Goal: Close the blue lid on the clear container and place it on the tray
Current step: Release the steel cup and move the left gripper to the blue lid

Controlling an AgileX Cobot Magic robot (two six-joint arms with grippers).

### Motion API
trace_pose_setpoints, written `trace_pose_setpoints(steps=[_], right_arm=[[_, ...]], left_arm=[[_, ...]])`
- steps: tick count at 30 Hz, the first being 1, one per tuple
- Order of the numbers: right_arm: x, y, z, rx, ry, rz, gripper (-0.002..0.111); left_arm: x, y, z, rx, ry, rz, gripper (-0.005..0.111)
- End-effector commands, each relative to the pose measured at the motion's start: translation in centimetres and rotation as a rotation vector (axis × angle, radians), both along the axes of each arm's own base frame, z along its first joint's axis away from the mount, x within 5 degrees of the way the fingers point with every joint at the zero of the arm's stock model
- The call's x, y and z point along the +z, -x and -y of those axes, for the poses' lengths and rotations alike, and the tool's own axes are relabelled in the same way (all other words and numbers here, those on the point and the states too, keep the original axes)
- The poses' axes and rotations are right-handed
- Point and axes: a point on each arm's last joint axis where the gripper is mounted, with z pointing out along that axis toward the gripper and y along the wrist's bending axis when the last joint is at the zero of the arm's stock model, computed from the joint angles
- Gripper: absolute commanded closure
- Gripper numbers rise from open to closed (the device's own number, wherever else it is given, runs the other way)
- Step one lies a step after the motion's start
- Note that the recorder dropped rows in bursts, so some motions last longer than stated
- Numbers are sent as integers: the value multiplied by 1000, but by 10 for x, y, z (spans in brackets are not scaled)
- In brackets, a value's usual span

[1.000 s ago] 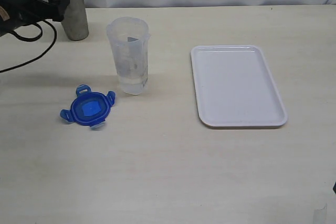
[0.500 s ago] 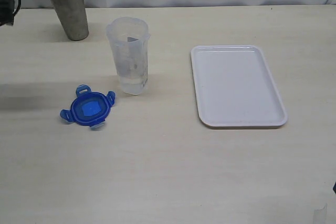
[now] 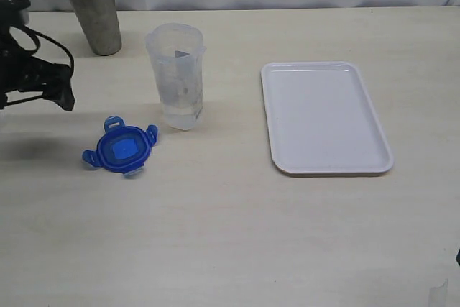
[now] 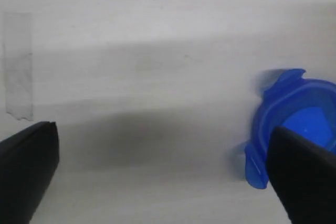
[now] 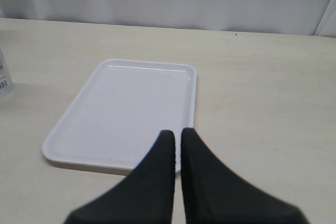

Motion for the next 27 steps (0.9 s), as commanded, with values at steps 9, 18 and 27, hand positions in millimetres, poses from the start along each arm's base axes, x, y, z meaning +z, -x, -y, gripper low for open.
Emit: trace_pose_setpoints(steps=[9,18,27], right_arm=[[0,0,0,-6,4,4,104],[0,0,0,-6,4,4,104],[0,0,0,-6,4,4,104]], left_arm=[[-22,-6,51,-60,-9,46,2],[-20,-13,49,-95,-48,133,2],[-22,-12,43,-66,-106,108,17]])
